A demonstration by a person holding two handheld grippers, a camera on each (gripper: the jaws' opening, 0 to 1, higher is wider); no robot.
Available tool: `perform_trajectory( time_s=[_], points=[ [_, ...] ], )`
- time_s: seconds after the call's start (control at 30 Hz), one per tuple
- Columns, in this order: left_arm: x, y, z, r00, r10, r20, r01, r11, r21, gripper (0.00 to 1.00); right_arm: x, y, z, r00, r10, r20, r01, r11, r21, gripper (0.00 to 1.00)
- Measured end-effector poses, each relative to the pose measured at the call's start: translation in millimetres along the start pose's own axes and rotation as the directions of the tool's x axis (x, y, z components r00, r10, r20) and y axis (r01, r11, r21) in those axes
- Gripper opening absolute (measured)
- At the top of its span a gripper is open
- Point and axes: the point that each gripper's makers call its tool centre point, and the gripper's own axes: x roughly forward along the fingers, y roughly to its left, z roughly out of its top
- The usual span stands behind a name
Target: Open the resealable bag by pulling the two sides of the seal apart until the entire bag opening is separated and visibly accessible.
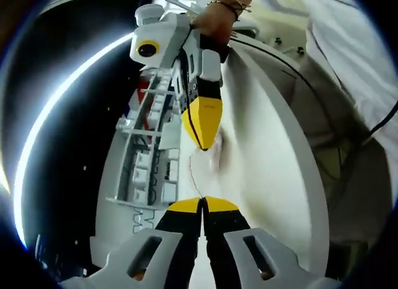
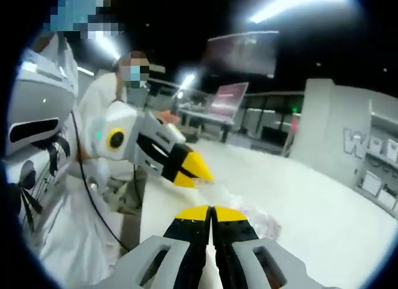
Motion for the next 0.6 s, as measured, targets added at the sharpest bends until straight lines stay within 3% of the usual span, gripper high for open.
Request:
perform_trajectory(
  time_s=[0.17,0.33,0.43,0.6],
  points=[
    [-0.4,6.1,-0.7,1.000,0.025,-0.005,-0.025,1.000,0.012,0.01,-8.7,-0.6,19.9,0.997,0.002,0.078,-0.012,0.991,0.137,0.01],
    [0.1,11.5,3.9,0.999,0.053,0.009,-0.054,0.998,0.026,0.01,-13.9,-4.8,44.2,0.989,-0.016,0.144,-0.013,0.981,0.193,0.05],
    [-0.3,14.8,8.3,0.997,0.067,0.027,-0.068,0.997,0.032,0.01,-8.6,-6.5,51.2,0.989,-0.028,0.145,-0.005,0.974,0.226,0.06],
    [0.6,16.2,8.6,0.997,0.071,0.037,-0.072,0.997,0.041,0.01,3.3,-9.8,44.4,0.995,-0.046,0.087,0.025,0.973,0.229,0.07]
  ],
)
